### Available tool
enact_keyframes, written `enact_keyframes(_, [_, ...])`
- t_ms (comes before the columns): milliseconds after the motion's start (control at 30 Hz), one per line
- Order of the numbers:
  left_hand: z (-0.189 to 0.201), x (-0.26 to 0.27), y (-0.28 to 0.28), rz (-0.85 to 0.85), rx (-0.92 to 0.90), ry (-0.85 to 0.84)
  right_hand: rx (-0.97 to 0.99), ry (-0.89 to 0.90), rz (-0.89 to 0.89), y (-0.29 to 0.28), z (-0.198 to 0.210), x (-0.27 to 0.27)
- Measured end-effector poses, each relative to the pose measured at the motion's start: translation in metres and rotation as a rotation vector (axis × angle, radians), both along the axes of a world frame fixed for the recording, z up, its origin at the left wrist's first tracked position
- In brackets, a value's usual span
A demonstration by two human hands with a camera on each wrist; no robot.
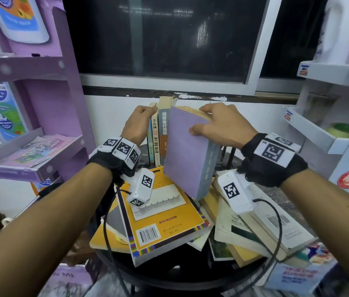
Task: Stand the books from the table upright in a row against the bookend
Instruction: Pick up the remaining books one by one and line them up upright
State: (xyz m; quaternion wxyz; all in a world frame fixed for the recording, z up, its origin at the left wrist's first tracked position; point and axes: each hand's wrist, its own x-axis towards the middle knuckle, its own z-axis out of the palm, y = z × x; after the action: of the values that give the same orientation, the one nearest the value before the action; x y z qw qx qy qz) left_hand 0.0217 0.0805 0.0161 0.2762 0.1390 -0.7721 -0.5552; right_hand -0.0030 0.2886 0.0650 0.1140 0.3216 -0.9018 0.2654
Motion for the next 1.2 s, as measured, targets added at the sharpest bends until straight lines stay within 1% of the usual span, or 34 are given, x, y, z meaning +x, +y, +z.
enact_keyframes(200, [0.005,-0.028,-0.012,0.039,0.009,0.038,0.008,0.047,-0.073,-0.008,0.013,-0.020])
enact_keyframes(433, [0.006,-0.054,-0.017,-0.005,0.009,0.027,0.022,0.061,-0.114,-0.024,0.017,-0.046])
enact_keyframes(667, [0.000,-0.079,-0.025,-0.002,-0.037,0.052,0.060,0.045,-0.149,-0.038,0.011,-0.073])
enact_keyframes(933, [-0.012,-0.094,-0.034,-0.033,-0.087,0.084,0.063,0.023,-0.148,-0.061,-0.001,-0.094])
enact_keyframes(1100, [-0.015,-0.101,-0.039,0.010,-0.039,0.108,0.084,0.004,-0.159,-0.078,-0.008,-0.103])
enact_keyframes(1200, [-0.018,-0.107,-0.042,0.014,-0.055,0.137,0.087,-0.008,-0.167,-0.085,-0.012,-0.110])
